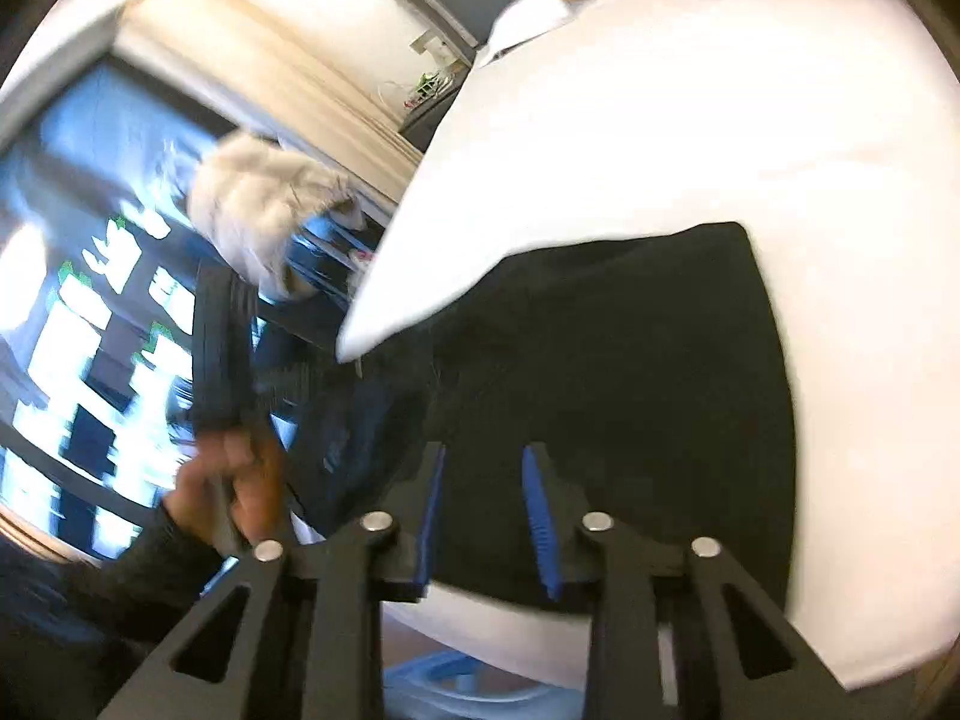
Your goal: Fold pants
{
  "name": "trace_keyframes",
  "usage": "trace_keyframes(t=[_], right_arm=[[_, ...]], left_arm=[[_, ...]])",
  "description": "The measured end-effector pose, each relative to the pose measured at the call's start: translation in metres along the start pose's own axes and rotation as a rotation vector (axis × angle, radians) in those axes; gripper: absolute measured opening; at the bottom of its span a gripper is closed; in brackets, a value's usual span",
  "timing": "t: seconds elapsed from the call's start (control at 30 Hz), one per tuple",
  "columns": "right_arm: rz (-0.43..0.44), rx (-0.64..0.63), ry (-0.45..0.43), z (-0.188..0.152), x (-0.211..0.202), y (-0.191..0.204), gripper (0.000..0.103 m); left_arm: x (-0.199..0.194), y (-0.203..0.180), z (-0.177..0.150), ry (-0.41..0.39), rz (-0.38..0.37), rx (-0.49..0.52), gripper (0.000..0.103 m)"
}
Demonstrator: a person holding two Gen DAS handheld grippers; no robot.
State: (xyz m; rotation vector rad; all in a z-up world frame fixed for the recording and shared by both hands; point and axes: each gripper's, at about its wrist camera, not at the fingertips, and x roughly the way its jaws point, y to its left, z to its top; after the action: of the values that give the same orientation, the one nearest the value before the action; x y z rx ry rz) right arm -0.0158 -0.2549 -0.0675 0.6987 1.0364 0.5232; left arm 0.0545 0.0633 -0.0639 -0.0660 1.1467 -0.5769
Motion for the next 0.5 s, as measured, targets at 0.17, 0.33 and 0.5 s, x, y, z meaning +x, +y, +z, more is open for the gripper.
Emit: trace_keyframes(t=[0.17, 0.33, 0.5], right_arm=[[0.096, 0.11, 0.075, 0.071, 0.026, -0.057, 0.029], [0.088, 0.162, 0.157, 0.089, 0.064, -0.092, 0.029], [0.095, 0.246, 0.186, 0.071, 0.08, -0.12, 0.008]], left_arm=[[0.039, -0.02, -0.038, 0.108, 0.051, 0.065, 0.015], [0.039, -0.032, -0.054, 0.063, 0.084, 0.145, 0.014], [0.041, -0.031, -0.055, 0.062, 0.064, 0.106, 0.014]])
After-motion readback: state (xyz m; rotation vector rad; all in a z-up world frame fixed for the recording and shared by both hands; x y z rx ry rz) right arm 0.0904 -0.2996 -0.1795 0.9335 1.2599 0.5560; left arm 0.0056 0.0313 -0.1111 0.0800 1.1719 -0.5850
